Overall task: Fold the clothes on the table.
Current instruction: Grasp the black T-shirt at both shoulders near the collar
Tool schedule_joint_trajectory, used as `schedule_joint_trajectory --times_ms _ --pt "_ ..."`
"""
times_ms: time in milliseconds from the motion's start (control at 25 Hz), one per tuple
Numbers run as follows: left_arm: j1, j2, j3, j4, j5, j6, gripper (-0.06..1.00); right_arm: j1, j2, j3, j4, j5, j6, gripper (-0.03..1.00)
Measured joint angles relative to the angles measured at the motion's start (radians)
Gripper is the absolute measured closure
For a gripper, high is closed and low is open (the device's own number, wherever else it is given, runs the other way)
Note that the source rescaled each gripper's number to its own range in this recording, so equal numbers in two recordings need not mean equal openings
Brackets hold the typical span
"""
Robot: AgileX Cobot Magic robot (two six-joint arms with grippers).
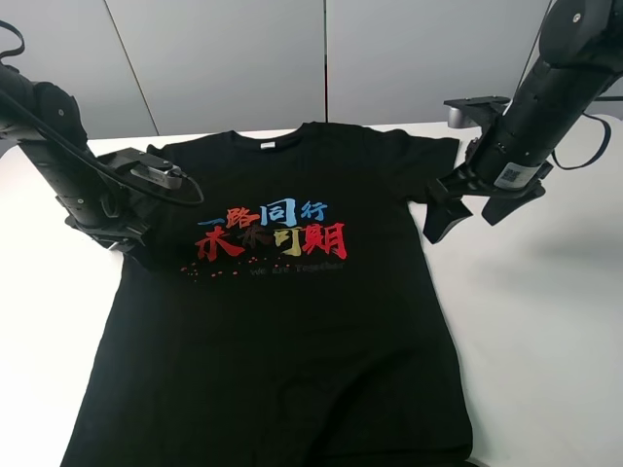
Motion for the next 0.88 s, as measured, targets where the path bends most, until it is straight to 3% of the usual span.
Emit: schedule_joint_trajectory --times_ms 800,880 --pt "0.000 0.017 0.000 -0.002 -0.025 0.002 -0.05 0.000 0.000 0.000 0.002 -0.004 -0.008 -0.03" --pt "0.000 0.017 0.000 -0.002 -0.025 0.002 -0.01 0.000 0.000 0.000 0.002 -0.008 -0.008 -0.03"
